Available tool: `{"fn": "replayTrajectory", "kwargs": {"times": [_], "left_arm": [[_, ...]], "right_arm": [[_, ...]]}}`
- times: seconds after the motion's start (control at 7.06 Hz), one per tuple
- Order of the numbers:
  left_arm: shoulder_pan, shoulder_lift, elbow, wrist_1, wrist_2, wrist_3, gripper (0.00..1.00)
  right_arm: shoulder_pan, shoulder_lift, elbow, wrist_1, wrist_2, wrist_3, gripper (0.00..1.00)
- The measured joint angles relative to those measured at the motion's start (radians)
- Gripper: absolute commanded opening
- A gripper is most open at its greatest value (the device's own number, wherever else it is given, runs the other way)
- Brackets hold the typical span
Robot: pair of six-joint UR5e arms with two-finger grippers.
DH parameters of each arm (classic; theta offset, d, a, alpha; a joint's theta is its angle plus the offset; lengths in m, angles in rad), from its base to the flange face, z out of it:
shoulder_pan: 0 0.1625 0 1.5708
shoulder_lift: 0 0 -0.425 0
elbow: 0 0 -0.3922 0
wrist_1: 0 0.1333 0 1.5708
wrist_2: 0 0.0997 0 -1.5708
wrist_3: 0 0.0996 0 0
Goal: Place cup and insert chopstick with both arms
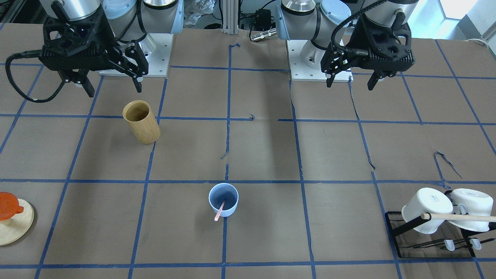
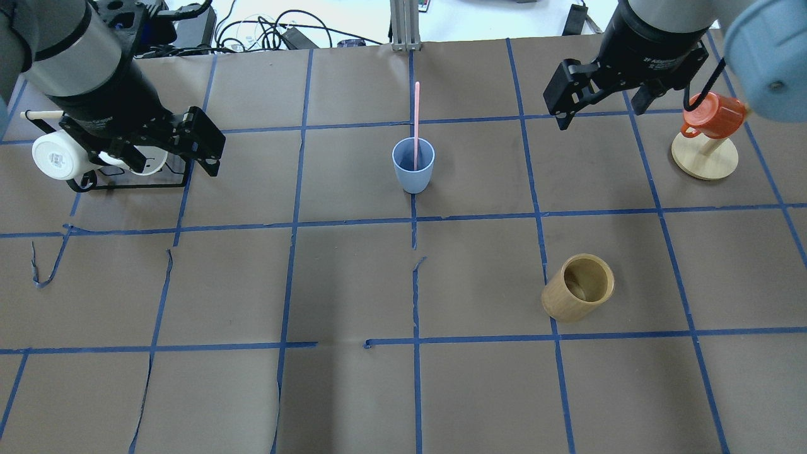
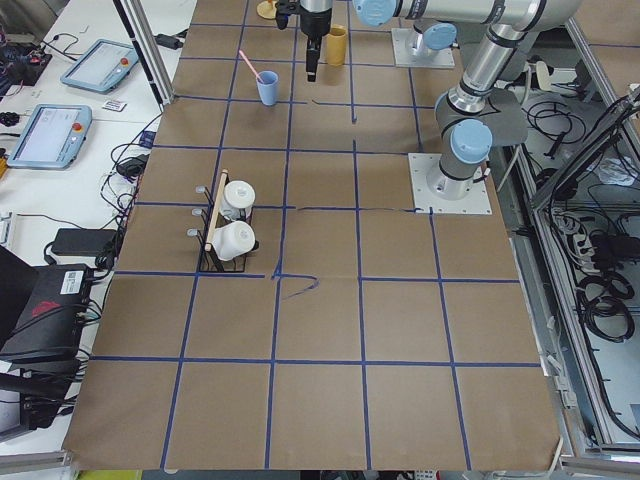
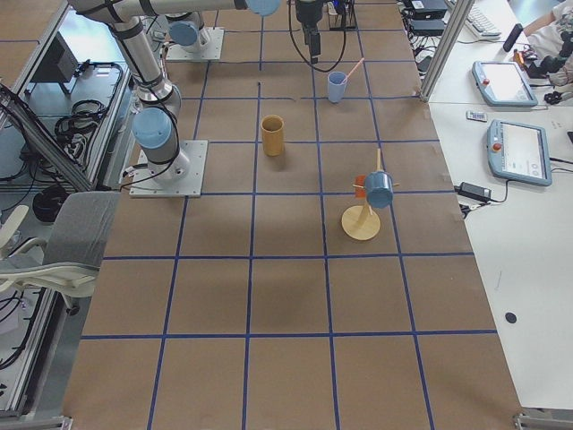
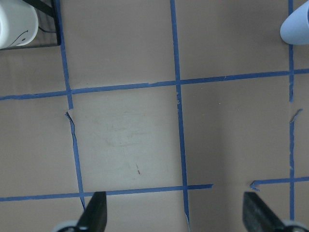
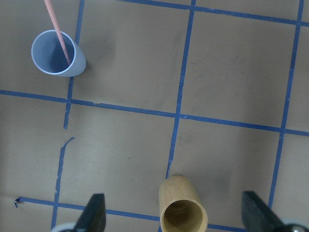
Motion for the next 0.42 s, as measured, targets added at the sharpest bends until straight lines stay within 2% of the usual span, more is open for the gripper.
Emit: {"fn": "replayTrajectory", "kwargs": {"times": [0.42], "left_arm": [[0.0, -0.006, 0.008, 0.001, -0.002, -0.049, 1.0]], "right_arm": [[0.001, -0.003, 0.005, 0.003, 0.007, 0.084, 1.0]]}}
